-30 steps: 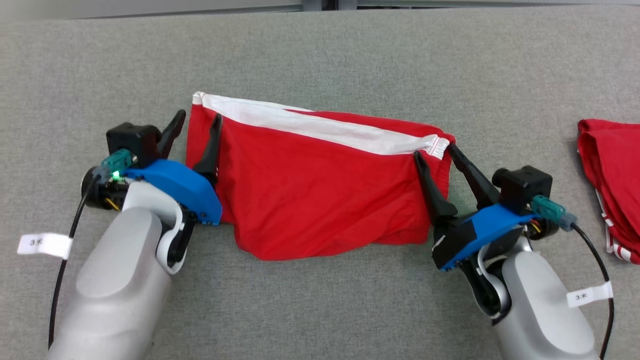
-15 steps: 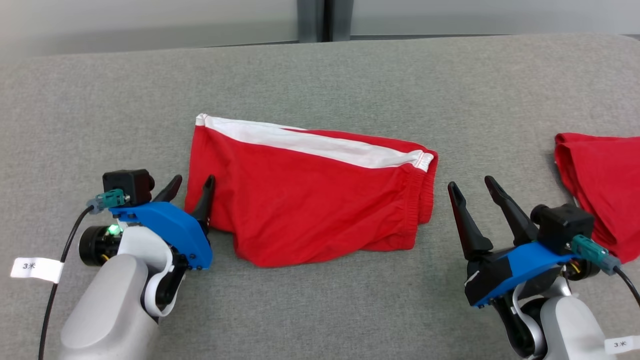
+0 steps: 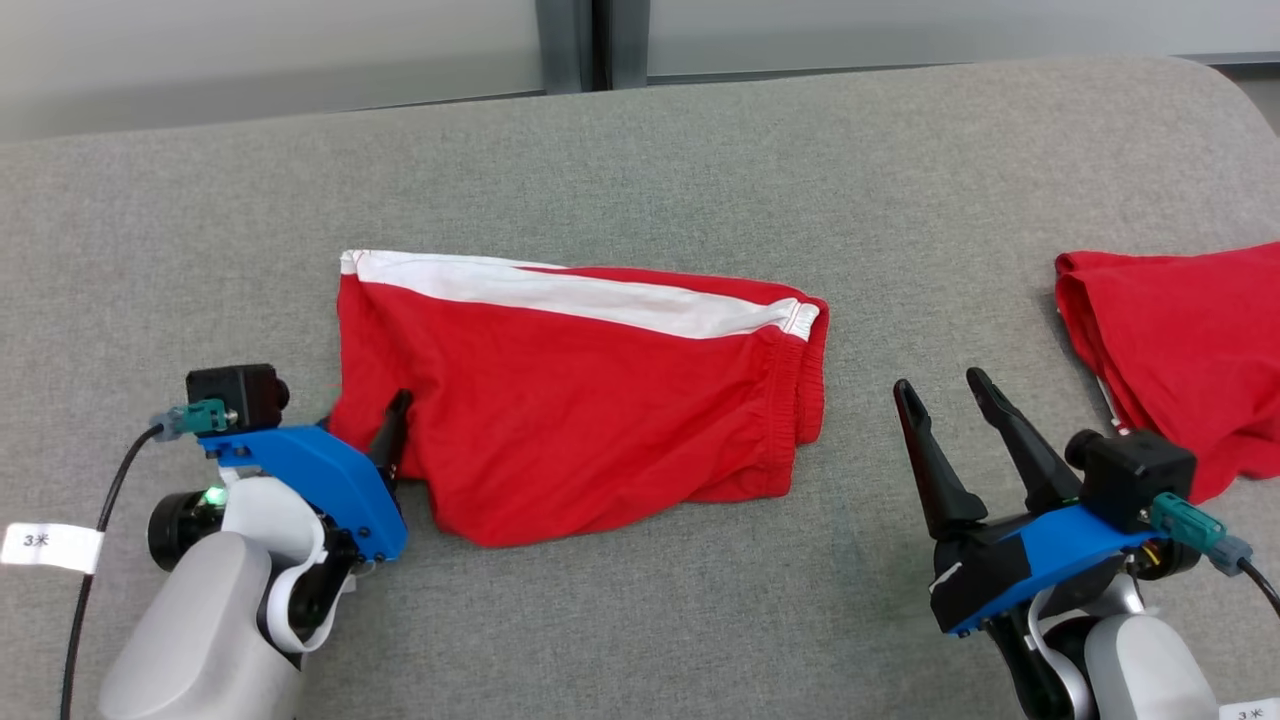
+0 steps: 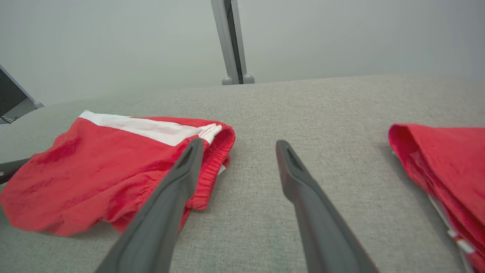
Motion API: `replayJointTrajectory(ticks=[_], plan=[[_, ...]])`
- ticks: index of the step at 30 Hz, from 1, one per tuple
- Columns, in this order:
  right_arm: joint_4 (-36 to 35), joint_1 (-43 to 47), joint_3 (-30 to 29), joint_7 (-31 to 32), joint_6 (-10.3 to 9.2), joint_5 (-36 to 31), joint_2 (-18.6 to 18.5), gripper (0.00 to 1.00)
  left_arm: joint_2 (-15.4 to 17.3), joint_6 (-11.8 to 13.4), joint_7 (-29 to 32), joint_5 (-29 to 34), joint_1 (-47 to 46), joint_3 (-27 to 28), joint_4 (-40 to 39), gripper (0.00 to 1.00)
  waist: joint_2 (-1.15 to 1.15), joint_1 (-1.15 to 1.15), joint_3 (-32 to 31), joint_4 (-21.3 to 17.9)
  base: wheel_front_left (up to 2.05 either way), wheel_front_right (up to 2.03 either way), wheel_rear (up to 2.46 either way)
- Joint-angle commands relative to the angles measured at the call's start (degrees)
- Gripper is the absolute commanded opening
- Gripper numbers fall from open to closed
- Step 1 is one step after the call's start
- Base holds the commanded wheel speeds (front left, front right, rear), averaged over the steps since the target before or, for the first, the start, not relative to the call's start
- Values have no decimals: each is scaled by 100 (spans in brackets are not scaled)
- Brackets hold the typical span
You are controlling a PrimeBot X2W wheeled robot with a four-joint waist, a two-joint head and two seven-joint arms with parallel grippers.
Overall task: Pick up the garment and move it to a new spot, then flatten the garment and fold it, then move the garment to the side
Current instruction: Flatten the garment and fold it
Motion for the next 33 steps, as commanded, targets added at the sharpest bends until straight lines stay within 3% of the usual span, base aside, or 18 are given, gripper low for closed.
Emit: replayJointTrajectory(ticks=[1,12,26,28,29,33], plan=[[4,71,-24,-33,1,28,-5,100,-6,-31,-6,-22,81,-23,-4,0,0,1,-19,4,0,0,0],[95,199,-157,-129,1,-21,-5,100,-61,-107,-526,-227,641,114,-525,0,0,1,-291,221,0,0,0],[110,322,-284,-68,1,-83,-5,100,-136,235,-901,-533,1746,374,-1471,0,0,1,-437,291,0,0,0],[119,331,-275,-70,1,-67,-5,100,-149,259,-1055,-518,1797,418,-1444,41,0,1,-453,270,0,0,0],[120,329,-271,-63,1,-56,-5,100,-157,268,-1144,-487,1807,429,-1438,100,0,1,-458,264,0,0,0],[127,296,-286,15,1,-144,-5,100,-60,196,-1626,-107,1748,335,-1514,100,0,1,-467,282,0,0,0]])
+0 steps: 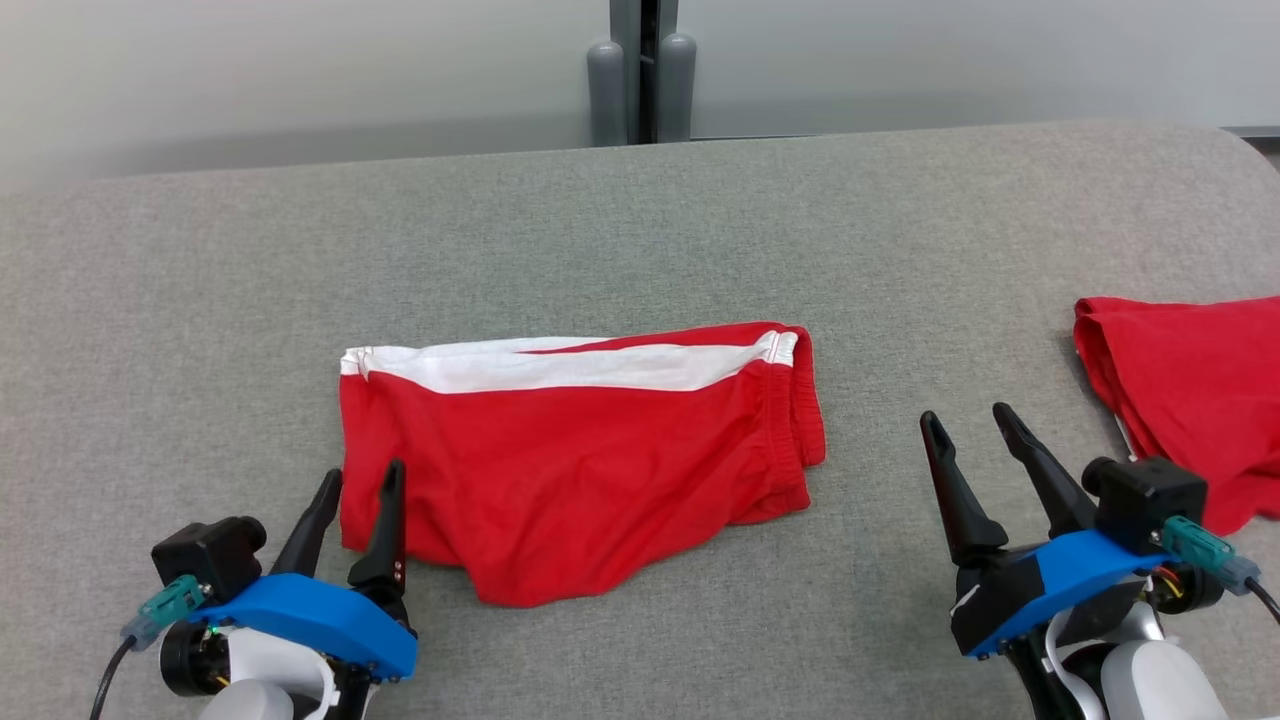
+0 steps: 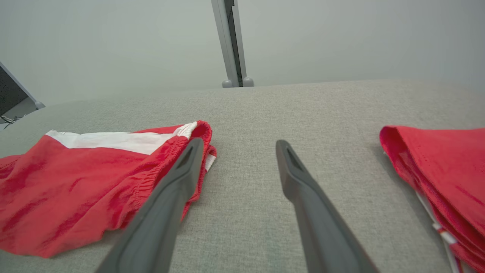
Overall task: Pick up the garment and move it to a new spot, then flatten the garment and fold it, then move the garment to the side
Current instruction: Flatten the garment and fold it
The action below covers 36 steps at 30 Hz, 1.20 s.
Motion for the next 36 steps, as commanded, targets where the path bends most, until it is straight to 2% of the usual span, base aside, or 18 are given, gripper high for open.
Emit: replayJointTrajectory(ticks=[1,9,16,24,29,30,31,33,34,36], plan=[[-19,9,-7,36,1,-45,-5,100,37,-10,-149,111,-71,-8,-54,100,0,0,-1,24,0,0,0],[64,-519,179,546,1,-174,-5,100,48,184,-748,595,-212,-42,-356,100,0,0,-17,268,0,0,0],[935,-1176,291,1127,1,-241,-7,100,-35,244,-969,807,-74,-114,-620,100,0,0,33,625,0,0,0],[1910,-1471,-139,1587,1,-642,-9,100,-77,324,-1069,878,84,59,-778,100,0,0,112,999,0,0,0],[2327,-1515,-64,1929,1,-243,-9,100,-125,295,-1098,909,154,142,-779,100,0,0,107,1071,0,0,0],[2371,-1532,-44,1956,1,-174,-9,95,-132,292,-1098,923,172,153,-777,100,0,0,103,1070,0,0,0],[2403,-1544,-15,1978,1,-117,-8,56,-140,290,-1102,934,191,166,-777,100,0,0,99,1064,0,0,0],[2434,-1613,34,1956,1,-25,-7,28,-170,279,-1108,940,205,168,-790,100,0,0,89,1036,0,0,0],[2462,-1643,50,1961,1,11,-7,0,-182,266,-1109,954,204,148,-796,100,0,0,82,1015,0,0,0],[2494,-1712,85,1957,1,128,-7,0,-216,220,-1107,978,216,79,-803,100,0,0,61,960,0,0,0]])
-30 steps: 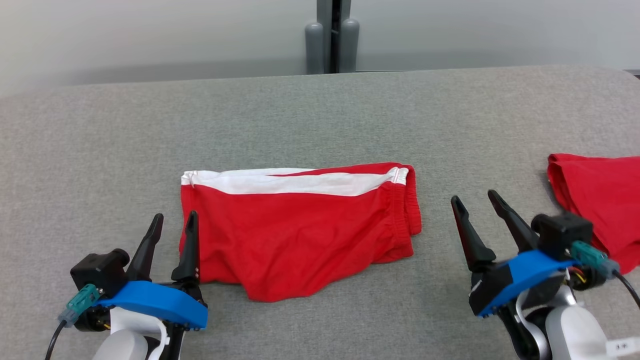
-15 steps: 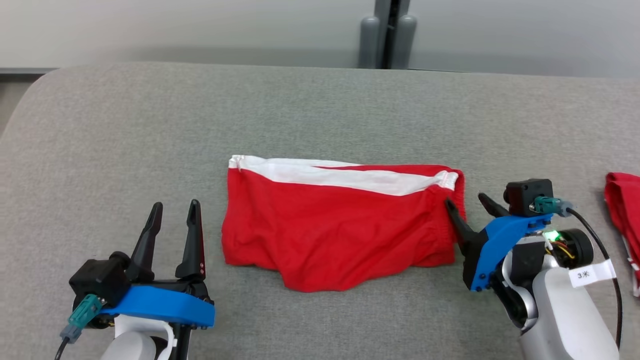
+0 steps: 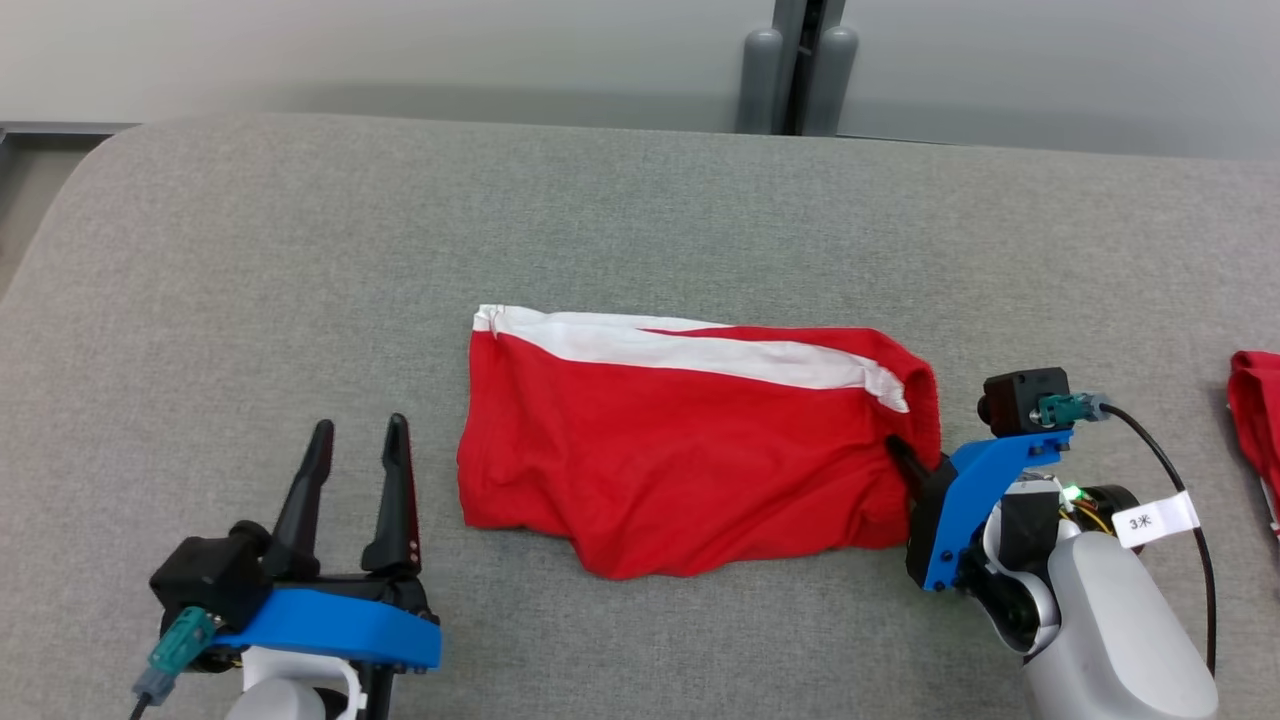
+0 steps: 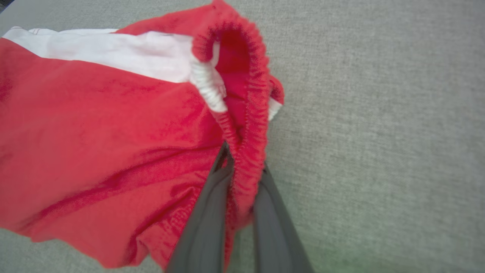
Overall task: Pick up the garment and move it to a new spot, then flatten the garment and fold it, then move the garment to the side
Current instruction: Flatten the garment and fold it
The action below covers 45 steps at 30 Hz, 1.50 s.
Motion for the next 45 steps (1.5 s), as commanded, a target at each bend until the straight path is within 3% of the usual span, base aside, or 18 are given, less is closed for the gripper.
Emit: replayJointTrajectory(ticks=[1,6,11,15,28,32,37,38,39,40,41,45], plan=[[35,-122,17,6,1,92,-11,0,-27,-47,-23,51,39,-60,-27,100,0,0,-28,-60,0,0,0],[-177,-154,-50,144,1,372,-167,0,-120,-99,11,88,-24,-230,-15,100,0,0,-68,-130,0,0,0],[-638,61,-330,491,1,533,-881,0,-127,-113,50,114,-42,-324,26,100,0,0,-98,-235,0,0,0],[-969,220,-572,726,1,575,-1151,0,-121,-95,45,106,-38,-339,39,100,0,0,-102,-290,0,0,0],[-1848,101,266,1162,1,2026,-190,0,-75,-89,72,81,-97,-378,72,100,0,0,-124,-157,0,0,0],[-1600,-140,588,1071,1,2210,-47,0,-83,-96,60,47,-72,-374,96,100,0,0,-181,-22,0,0,0],[-790,-452,893,794,1,2327,-5,0,-127,-131,54,53,-102,-435,138,100,0,0,-259,226,0,0,0],[-609,-507,1002,722,1,2395,-3,5,-133,-131,52,51,-100,-442,151,100,0,0,-276,272,0,0,0],[-421,-567,1084,627,1,2462,-3,28,-135,-134,49,50,-96,-445,166,100,0,0,-290,312,0,0,0],[-236,-632,1133,517,1,2484,-7,44,-143,-141,47,54,-90,-458,181,100,0,0,-301,351,0,0,0],[-80,-712,1234,409,1,2467,-17,100,-158,-141,45,54,-81,-466,195,100,0,0,-310,385,0,0,0],[357,-914,1615,9,1,2690,-14,100,-193,-142,30,57,-63,-494,239,100,0,0,-349,467,0,0,0]])
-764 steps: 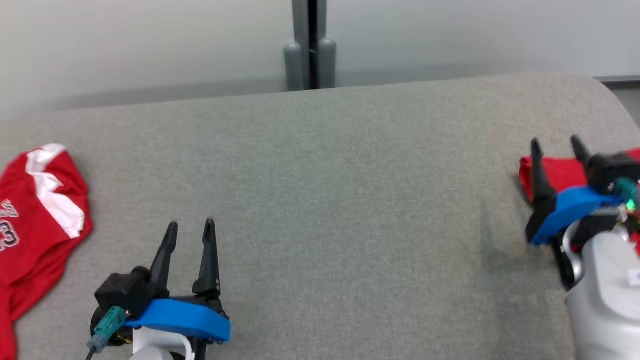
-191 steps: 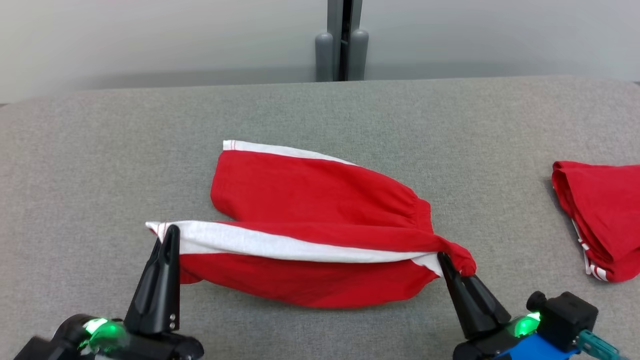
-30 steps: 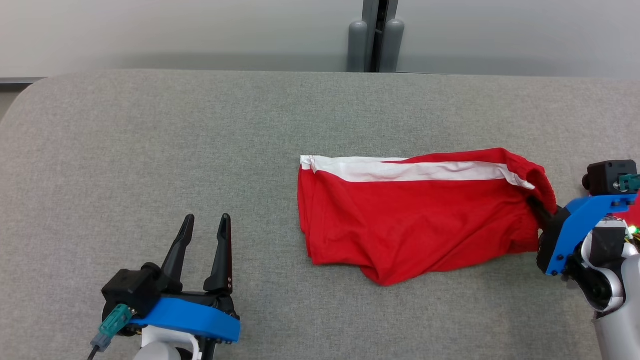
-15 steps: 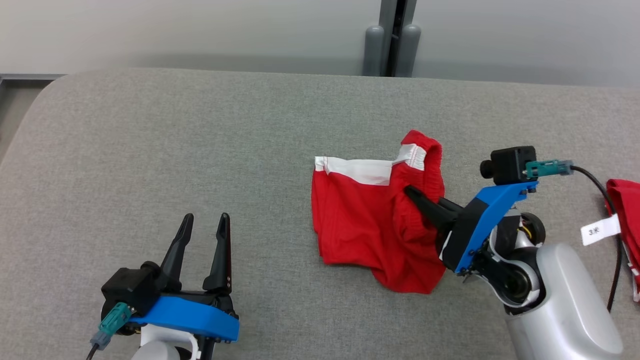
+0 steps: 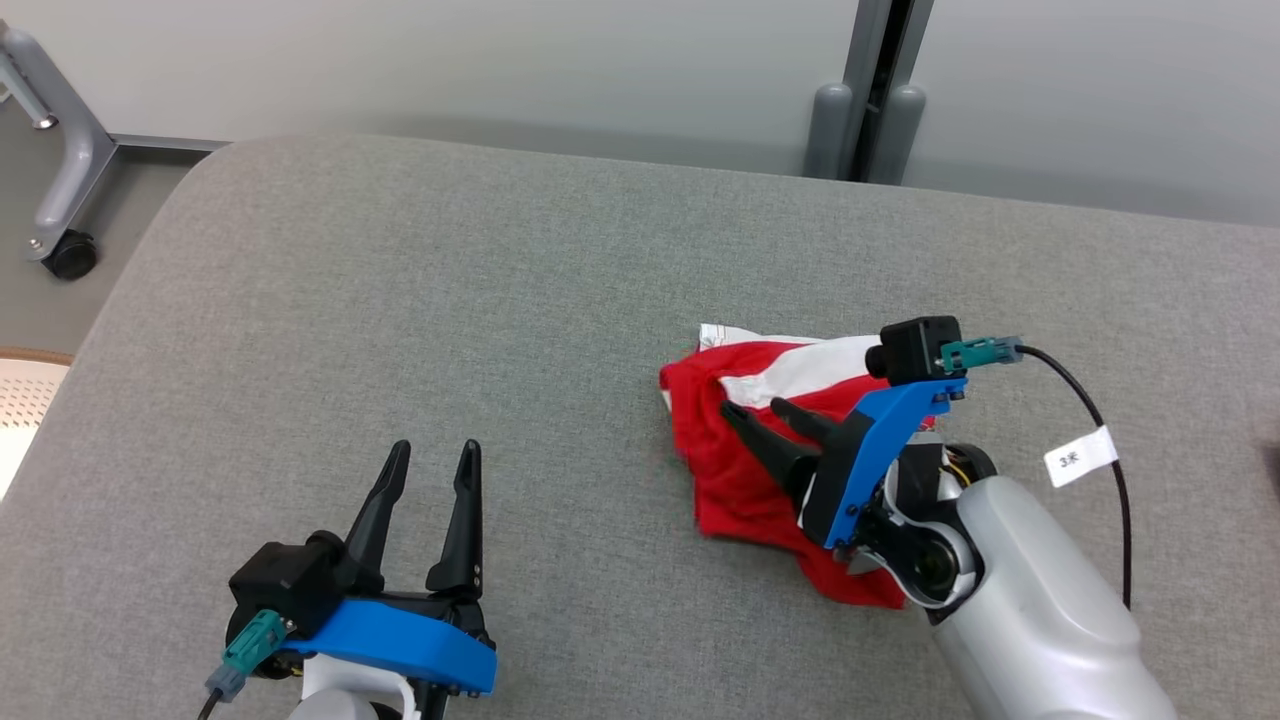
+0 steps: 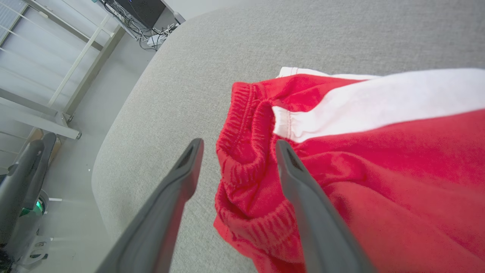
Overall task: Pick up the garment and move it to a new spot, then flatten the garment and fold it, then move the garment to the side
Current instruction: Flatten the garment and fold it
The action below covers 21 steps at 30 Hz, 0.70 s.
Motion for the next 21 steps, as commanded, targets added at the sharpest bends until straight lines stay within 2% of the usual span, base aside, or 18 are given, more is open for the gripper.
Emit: replayJointTrajectory(ticks=[1,6,10,15,21], plan=[[51,-142,86,-159,2,-2,-18,100,-2,-9,-35,14,-13,24,5,100,0,0,-3,5,0,0,0],[125,-261,281,-848,2,-200,-17,100,2,5,-51,58,-21,41,-33,100,0,0,-31,-76,0,0,0],[23,-197,195,-1626,2,-983,-82,100,-9,-17,-55,127,-108,15,-62,100,0,0,-73,-225,0,0,0],[-207,247,-270,-2429,2,-1951,-133,100,-29,36,-68,231,-211,-10,46,100,0,0,-174,-456,0,0,0],[-678,1147,-1061,-2993,3,-2741,-47,100,-73,155,-83,316,-169,107,330,100,0,0,-355,-687,0,0,0]])
